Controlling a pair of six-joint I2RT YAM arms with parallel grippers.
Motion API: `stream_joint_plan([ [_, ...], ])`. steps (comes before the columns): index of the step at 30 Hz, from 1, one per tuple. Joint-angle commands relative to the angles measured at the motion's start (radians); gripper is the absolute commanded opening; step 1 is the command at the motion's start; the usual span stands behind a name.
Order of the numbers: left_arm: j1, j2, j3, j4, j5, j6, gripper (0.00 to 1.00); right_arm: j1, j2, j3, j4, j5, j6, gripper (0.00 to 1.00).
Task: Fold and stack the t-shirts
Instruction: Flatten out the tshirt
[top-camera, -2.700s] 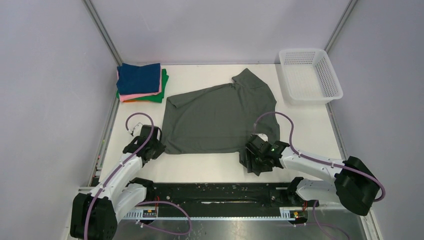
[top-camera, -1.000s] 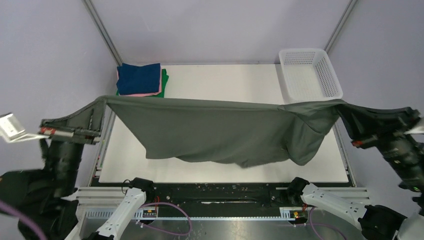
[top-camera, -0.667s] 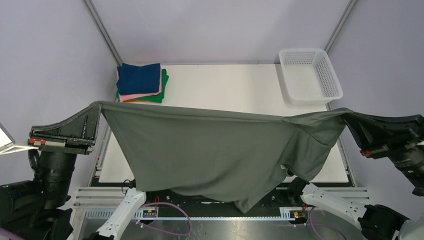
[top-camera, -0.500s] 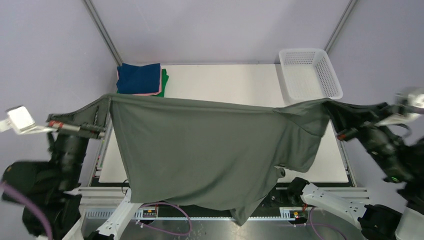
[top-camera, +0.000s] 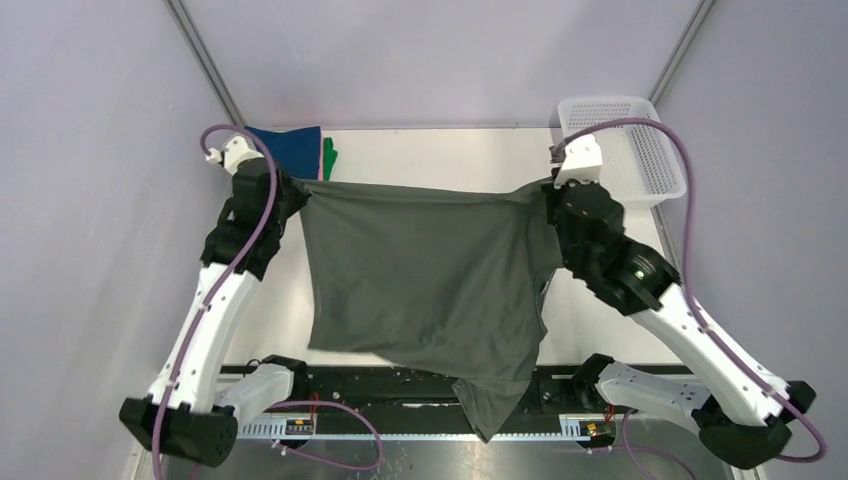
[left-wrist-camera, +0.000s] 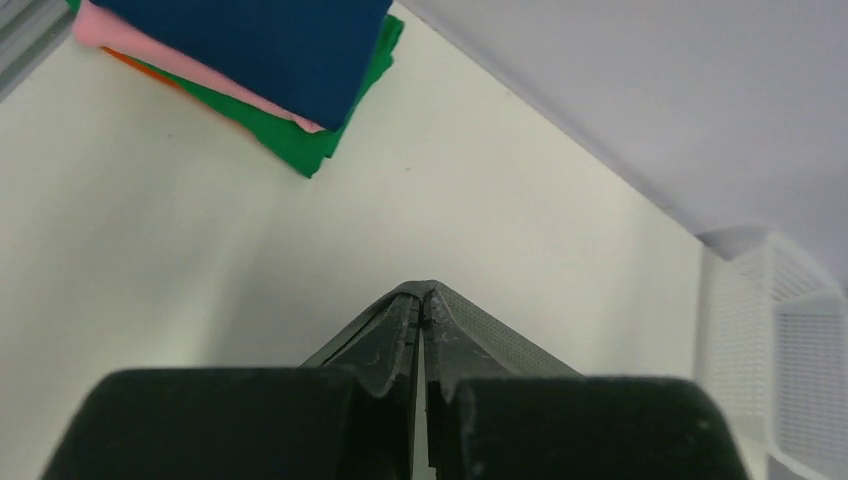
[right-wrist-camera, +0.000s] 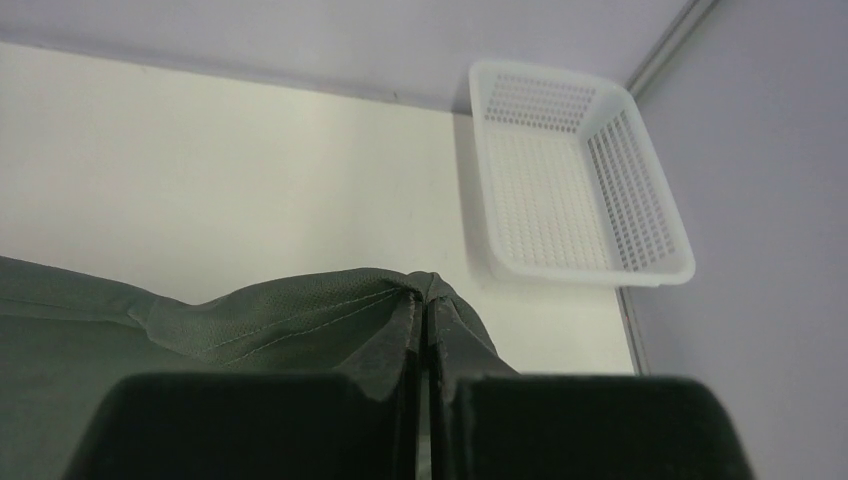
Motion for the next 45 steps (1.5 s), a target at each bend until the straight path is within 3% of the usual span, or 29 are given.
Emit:
stream_joint_plan([
  [1,0.009,0.076,0.005,0.19,-0.088,0.047,0.0,-0.108,0.062,-0.047,0.141,-0.045,0.061,0.0],
  [8,0.031,0.339,0.084,0.252,-0.082,0.067,0.0,-0.241,0.246,-0.036,0.196,-0.147,0.094,0.0],
  [14,0.048,0.595,0.247,0.239,-0.069,0.085,0.0,-0.301,0.416,0.021,0.231,-0.201,0.084,0.0],
  [25,0.056,1.081,0.708,0.228,-0.034,0.131,0.0,-0.432,0.826,0.268,0.236,-0.34,0.12,0.03],
  [28,0.057,1.237,0.865,0.222,-0.003,0.146,0.15,-0.465,0.979,0.393,0.214,-0.373,0.136,0.06],
  [30,0.057,1.346,0.993,0.209,0.007,0.161,0.3,-0.496,1.107,0.519,0.192,-0.389,0.143,0.2],
  [32,0.057,1.449,1.13,0.186,0.014,0.175,0.41,-0.521,1.235,0.724,0.079,-0.391,0.182,0.6],
  [34,0.057,1.486,1.227,0.172,0.027,0.178,0.59,-0.532,1.327,0.905,-0.024,-0.428,0.19,0.84],
  [35,0.057,1.479,1.243,0.18,0.035,0.176,0.88,-0.534,1.357,0.984,-0.089,-0.441,0.191,0.93],
  [36,0.057,1.456,1.229,0.185,0.045,0.169,0.98,-0.533,1.372,1.043,-0.145,-0.457,0.199,0.99],
  [38,0.055,1.376,1.154,0.219,0.094,0.16,0.99,-0.532,1.337,1.061,-0.212,-0.492,0.223,0.99],
  [45,0.001,1.001,0.717,0.207,0.172,0.149,0.99,-0.504,0.968,0.523,-0.118,-0.741,0.347,0.99],
])
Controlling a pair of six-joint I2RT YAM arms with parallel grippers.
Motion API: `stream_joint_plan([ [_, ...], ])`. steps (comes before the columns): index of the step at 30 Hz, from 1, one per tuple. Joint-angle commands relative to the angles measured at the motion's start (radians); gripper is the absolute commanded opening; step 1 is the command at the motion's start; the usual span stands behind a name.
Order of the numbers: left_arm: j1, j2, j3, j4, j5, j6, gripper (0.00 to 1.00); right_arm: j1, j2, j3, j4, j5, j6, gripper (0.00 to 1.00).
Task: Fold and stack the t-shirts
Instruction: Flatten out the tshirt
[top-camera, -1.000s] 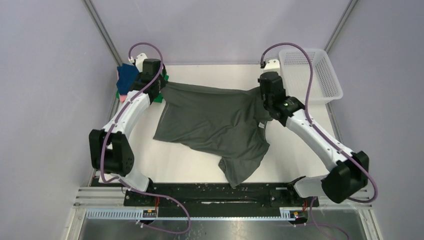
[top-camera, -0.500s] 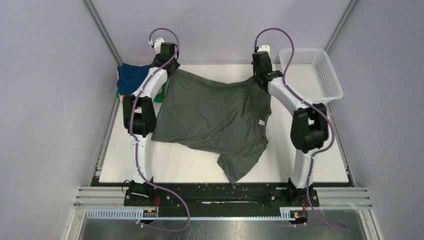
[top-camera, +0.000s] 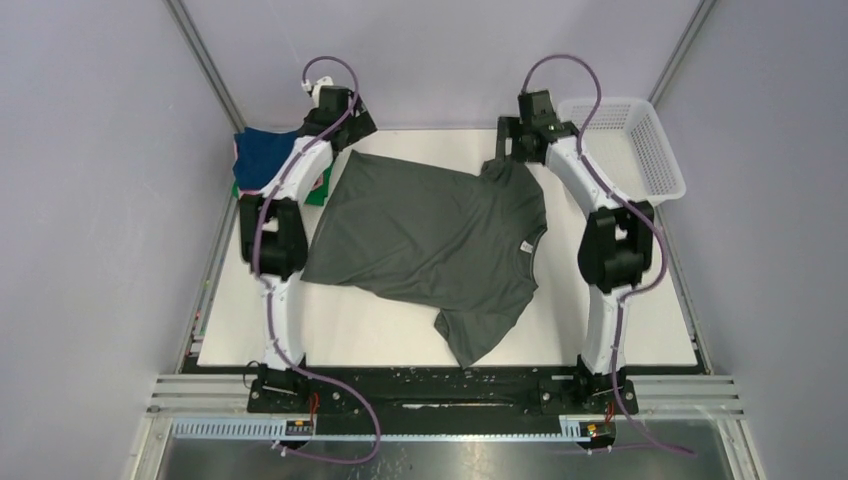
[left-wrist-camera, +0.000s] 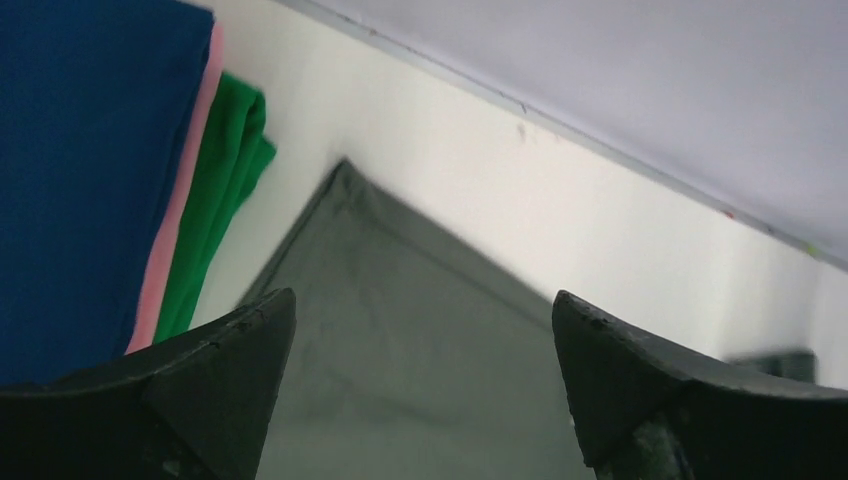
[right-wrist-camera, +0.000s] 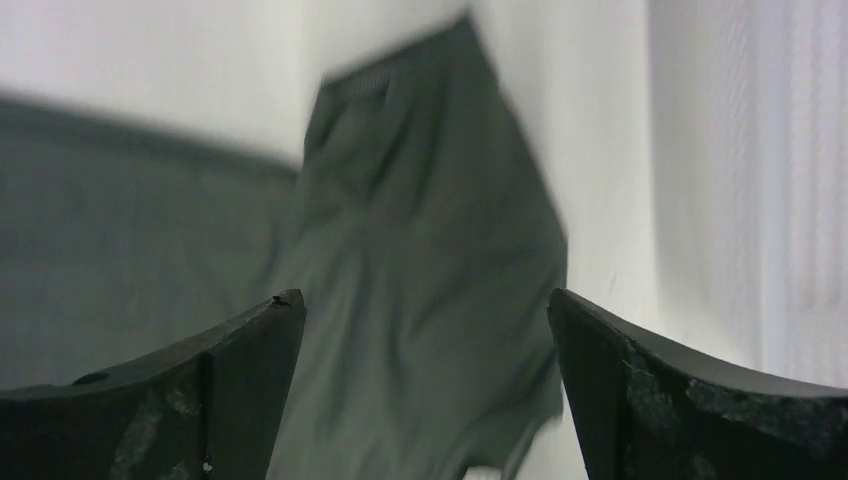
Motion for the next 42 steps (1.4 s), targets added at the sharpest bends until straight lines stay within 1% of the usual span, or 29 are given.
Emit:
stream_joint_plan([
  [1,-0.052,-0.336,-0.252,0.02,0.053,-0.012,0.99,0.054,-0.315,-0.329,0.03,-0.173,0.108,1.0],
  [4,-0.08,-0.504,-0.505,0.012,0.065,-0.033,0.99,0.142,-0.466,-0.568,0.073,-0.165,0.156,0.99],
  [6,-0.09,-0.613,-0.669,0.013,0.055,-0.066,0.99,0.203,-0.545,-0.69,0.094,-0.181,0.199,1.0],
  [8,-0.093,-0.709,-0.828,0.033,0.075,-0.108,0.99,0.264,-0.599,-0.798,0.147,-0.224,0.274,0.99],
  [10,-0.093,-0.785,-0.964,0.066,0.108,-0.143,0.99,0.329,-0.625,-0.881,0.226,-0.311,0.324,1.0],
  [12,-0.094,-0.837,-1.074,0.104,0.147,-0.169,0.99,0.394,-0.623,-0.939,0.261,-0.338,0.364,1.0],
  [14,-0.095,-0.865,-1.153,0.123,0.173,-0.189,0.99,0.44,-0.607,-0.984,0.279,-0.351,0.391,0.99],
  [16,-0.095,-0.867,-1.202,0.135,0.188,-0.196,0.99,0.455,-0.583,-1.033,0.303,-0.382,0.431,0.99],
  [19,-0.095,-0.846,-1.246,0.143,0.16,-0.213,0.99,0.455,-0.558,-1.085,0.313,-0.375,0.45,0.99],
  [21,-0.094,-0.816,-1.257,0.139,0.136,-0.225,0.99,0.456,-0.545,-1.099,0.291,-0.329,0.439,0.99],
  [23,-0.093,-0.781,-1.263,0.14,0.142,-0.235,0.99,0.456,-0.526,-1.101,0.245,-0.296,0.427,0.99],
  [27,-0.095,-0.72,-1.275,0.119,0.147,-0.277,0.99,0.447,-0.505,-1.127,0.216,-0.278,0.428,1.0],
  [30,-0.106,-0.716,-1.309,0.093,0.156,-0.33,0.99,0.415,-0.497,-1.137,0.155,-0.237,0.432,1.0],
  [33,-0.145,-0.762,-1.367,0.089,0.157,-0.368,0.99,0.365,-0.511,-1.172,0.132,-0.234,0.428,0.99],
  [37,-0.188,-0.862,-1.434,0.072,0.143,-0.419,0.99,0.289,-0.54,-1.216,0.122,-0.234,0.399,1.0],
  [42,-0.212,-0.997,-1.418,-0.011,0.096,-0.416,0.99,0.236,-0.599,-1.204,0.074,-0.163,0.355,0.99],
])
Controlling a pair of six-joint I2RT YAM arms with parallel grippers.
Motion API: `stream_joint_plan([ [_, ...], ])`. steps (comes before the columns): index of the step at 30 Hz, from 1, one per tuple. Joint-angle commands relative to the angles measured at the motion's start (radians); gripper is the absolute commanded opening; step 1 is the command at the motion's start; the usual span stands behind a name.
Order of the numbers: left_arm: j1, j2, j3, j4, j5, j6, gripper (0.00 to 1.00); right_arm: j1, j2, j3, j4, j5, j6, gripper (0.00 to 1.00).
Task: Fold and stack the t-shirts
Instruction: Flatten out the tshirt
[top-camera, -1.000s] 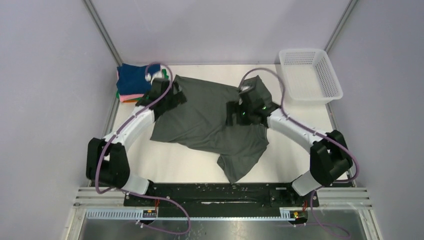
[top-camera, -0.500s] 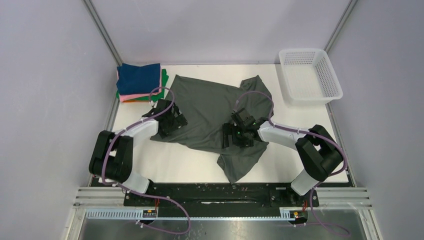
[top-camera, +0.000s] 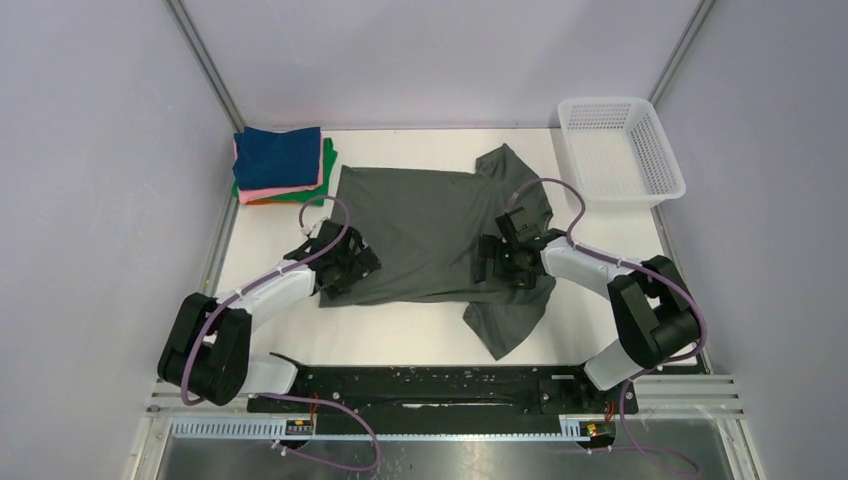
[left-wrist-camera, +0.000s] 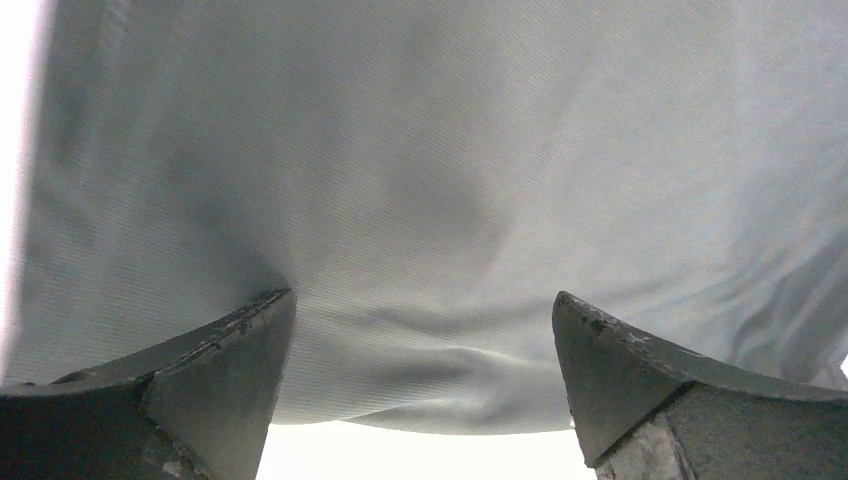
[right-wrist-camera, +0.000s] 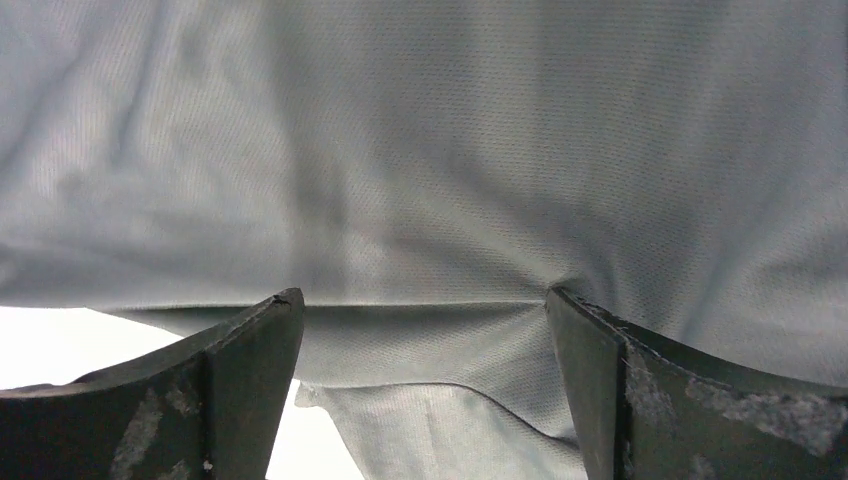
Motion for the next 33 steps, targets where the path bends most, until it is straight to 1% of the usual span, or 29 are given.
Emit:
stream_joint_plan([
  [1,-0.013,-0.109,0.002,-0.143,-0.051,-0.028,0.99,-0.036,-0.029,-0.032,-0.156,0.137,-0.074,0.99],
  [5,-0.014,-0.216,0.004,-0.218,-0.114,-0.024,0.99,-0.036,-0.162,0.003,-0.189,0.185,-0.104,1.0],
  [9,-0.012,-0.337,-0.018,-0.321,-0.205,-0.04,0.99,-0.036,-0.328,-0.013,-0.193,0.284,-0.09,1.0],
  [13,-0.011,-0.463,-0.047,-0.424,-0.279,-0.066,0.99,-0.036,-0.491,-0.075,-0.182,0.378,-0.051,0.99],
  [18,-0.012,-0.525,-0.094,-0.508,-0.302,-0.1,0.99,-0.037,-0.654,-0.19,-0.128,0.463,-0.016,0.99],
  [22,-0.011,-0.536,-0.149,-0.493,-0.281,-0.12,0.99,-0.037,-0.763,-0.3,-0.027,0.487,0.0,1.0],
  [24,-0.012,-0.535,-0.171,-0.473,-0.257,-0.121,0.99,-0.037,-0.805,-0.339,0.013,0.495,0.004,0.99],
  [27,-0.012,-0.532,-0.19,-0.464,-0.267,-0.133,0.99,-0.037,-0.853,-0.376,0.064,0.487,-0.009,0.99],
  [33,-0.011,-0.525,-0.224,-0.398,-0.258,-0.125,0.99,-0.037,-0.875,-0.412,0.118,0.464,-0.017,0.99],
])
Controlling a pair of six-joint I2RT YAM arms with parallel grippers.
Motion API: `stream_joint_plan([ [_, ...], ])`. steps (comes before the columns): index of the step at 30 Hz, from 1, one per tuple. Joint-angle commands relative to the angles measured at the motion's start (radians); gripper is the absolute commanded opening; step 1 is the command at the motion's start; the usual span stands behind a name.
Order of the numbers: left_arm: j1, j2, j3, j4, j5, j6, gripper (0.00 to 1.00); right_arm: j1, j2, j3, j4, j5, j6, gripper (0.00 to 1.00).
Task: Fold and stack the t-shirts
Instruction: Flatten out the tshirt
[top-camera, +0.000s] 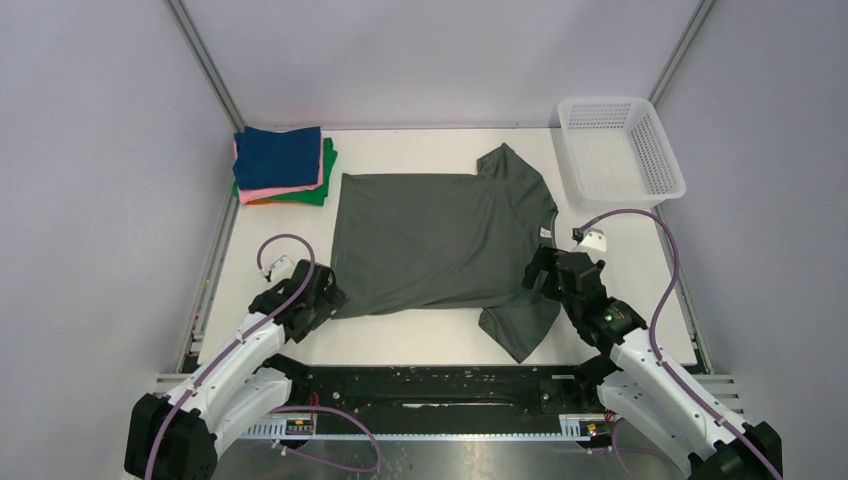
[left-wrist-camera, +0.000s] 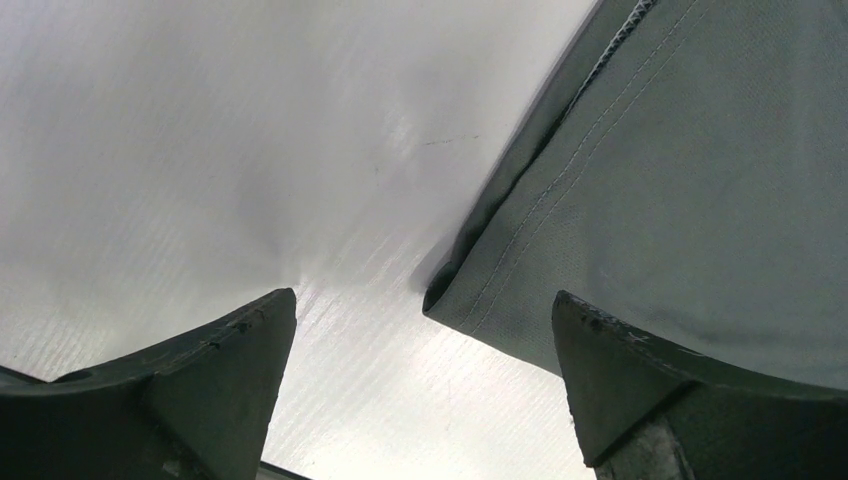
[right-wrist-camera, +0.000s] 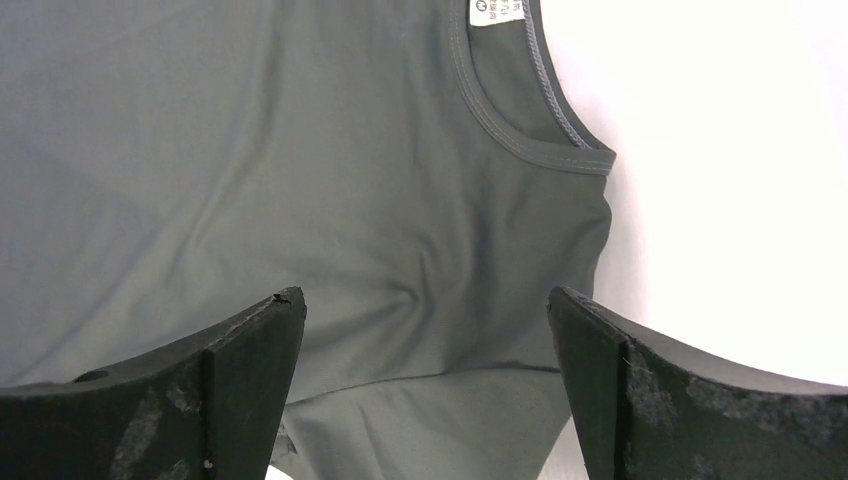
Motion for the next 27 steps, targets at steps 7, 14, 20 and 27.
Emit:
stream_joint_plan([
  [7,0.019,-0.003,-0.087,0.179,0.035,-0.03,0.98,-0.004,0.037,-0.003,0.102,-0.001,-0.004,1.0],
  [14,0.057,0.044,-0.128,0.276,0.108,-0.027,0.95,-0.004,0.064,0.005,0.107,-0.006,-0.009,0.99],
  [20,0.063,0.091,-0.112,0.312,0.13,-0.004,0.84,-0.004,0.082,0.01,0.111,-0.005,-0.014,0.99],
  [27,0.065,0.148,-0.068,0.332,0.122,0.023,0.77,-0.004,0.102,0.019,0.11,-0.007,-0.019,1.0],
])
